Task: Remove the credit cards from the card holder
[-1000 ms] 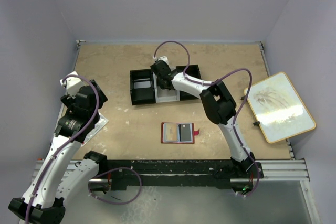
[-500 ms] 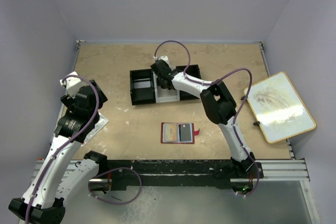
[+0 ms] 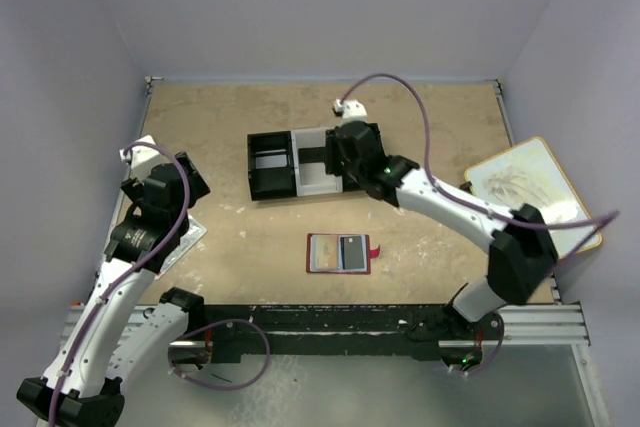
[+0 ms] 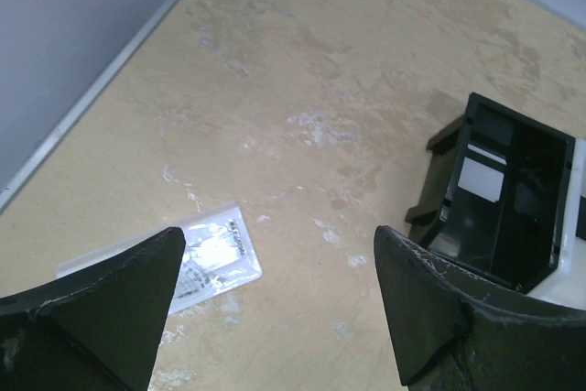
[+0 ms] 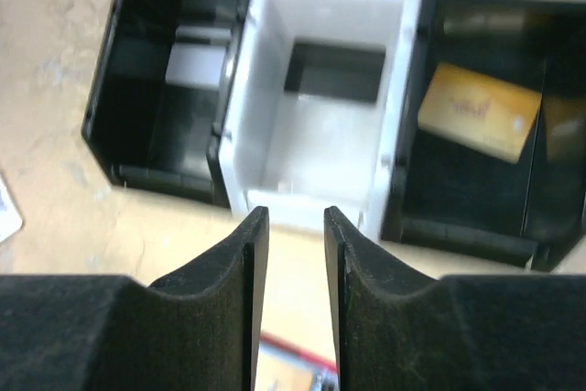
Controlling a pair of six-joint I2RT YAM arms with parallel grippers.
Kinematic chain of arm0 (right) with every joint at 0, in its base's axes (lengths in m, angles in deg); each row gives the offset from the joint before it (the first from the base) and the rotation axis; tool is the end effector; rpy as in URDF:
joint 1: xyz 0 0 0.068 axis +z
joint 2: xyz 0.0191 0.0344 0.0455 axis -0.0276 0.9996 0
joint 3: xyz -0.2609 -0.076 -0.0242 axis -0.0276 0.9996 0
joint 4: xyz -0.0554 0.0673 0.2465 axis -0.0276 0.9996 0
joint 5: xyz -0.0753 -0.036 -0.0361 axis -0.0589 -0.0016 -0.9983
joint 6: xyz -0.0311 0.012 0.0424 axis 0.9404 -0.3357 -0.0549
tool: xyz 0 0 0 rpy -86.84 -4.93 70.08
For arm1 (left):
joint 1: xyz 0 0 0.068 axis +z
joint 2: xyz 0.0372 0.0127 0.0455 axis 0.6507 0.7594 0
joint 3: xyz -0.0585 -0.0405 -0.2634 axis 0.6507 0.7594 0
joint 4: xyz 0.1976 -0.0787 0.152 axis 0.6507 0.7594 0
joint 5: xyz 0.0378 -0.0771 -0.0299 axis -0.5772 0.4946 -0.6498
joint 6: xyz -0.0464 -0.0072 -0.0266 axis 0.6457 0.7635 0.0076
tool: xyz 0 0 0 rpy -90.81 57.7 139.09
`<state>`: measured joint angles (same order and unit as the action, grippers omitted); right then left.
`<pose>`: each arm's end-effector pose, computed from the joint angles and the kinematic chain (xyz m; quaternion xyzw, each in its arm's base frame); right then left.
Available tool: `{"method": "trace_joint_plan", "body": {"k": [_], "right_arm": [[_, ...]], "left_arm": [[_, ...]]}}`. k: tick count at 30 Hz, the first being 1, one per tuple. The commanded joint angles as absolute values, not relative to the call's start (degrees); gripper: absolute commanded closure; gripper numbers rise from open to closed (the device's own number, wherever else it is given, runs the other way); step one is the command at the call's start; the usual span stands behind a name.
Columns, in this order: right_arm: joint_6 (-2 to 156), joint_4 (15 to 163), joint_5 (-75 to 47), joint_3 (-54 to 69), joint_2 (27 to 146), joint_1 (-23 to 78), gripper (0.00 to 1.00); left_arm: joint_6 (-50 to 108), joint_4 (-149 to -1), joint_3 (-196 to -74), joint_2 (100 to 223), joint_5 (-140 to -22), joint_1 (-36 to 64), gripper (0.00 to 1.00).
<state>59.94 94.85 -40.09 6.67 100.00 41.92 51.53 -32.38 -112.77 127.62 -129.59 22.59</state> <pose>0.2916 0.2608 0.3118 -0.0545 0.8344 0.1794 0.5183 0.1419 -0.0220 0.3304 -0.2817 0.7892 0.0683 0.5414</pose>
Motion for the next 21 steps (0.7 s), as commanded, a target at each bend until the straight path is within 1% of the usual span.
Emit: {"method": "trace_joint_plan", "body": {"k": [1,2,5,8,10,12,14,16,18,21], "right_arm": [[49.0,87.8,-34.8,25.8,87.6,42.1,0.65],[46.8,85.9,-32.8,31.1,83.2,42.1,0.65],[40.6,81.9,-27.0,43.7,74.8,42.2,0.64],[34.2,80.1,-23.8,53.3,67.8,42.7,0.63],[29.8,75.8,-20.4,60.3,63.6,42.8,0.63],[26.6,72.0,-17.5,66.5,60.5,42.9,0.63],[24.7,69.1,-15.0,72.2,58.1,42.9,0.63],[24.1,68.2,-13.4,74.9,56.6,42.9,0.63],[24.6,69.1,-12.7,75.7,55.3,42.9,0.62],[26.2,72.5,-13.1,74.6,54.2,42.9,0.62]], "left_arm": [[47.2,-38.0,-111.5,127.1,-120.3,23.0,0.18],[46.5,-38.9,-111.3,127.4,-117.6,23.0,0.18],[43.9,-42.4,-110.0,128.6,-107.3,22.9,0.20],[42.7,-46.3,-109.1,131.8,-93.4,22.9,0.24],[43.9,-49.5,-108.2,133.8,-83.9,22.9,0.25],[45.8,-52.8,-106.7,134.4,-78.7,22.5,0.25],[47.5,-54.9,-105.7,134.3,-77.9,20.8,0.25],[47.7,-55.1,-105.5,134.7,-80.4,17.3,0.25],[47.3,-53.7,-106.3,136.4,-83.7,13.5,0.25],[47.8,-53.4,-106.9,140.1,-84.6,10.4,0.25]]}}
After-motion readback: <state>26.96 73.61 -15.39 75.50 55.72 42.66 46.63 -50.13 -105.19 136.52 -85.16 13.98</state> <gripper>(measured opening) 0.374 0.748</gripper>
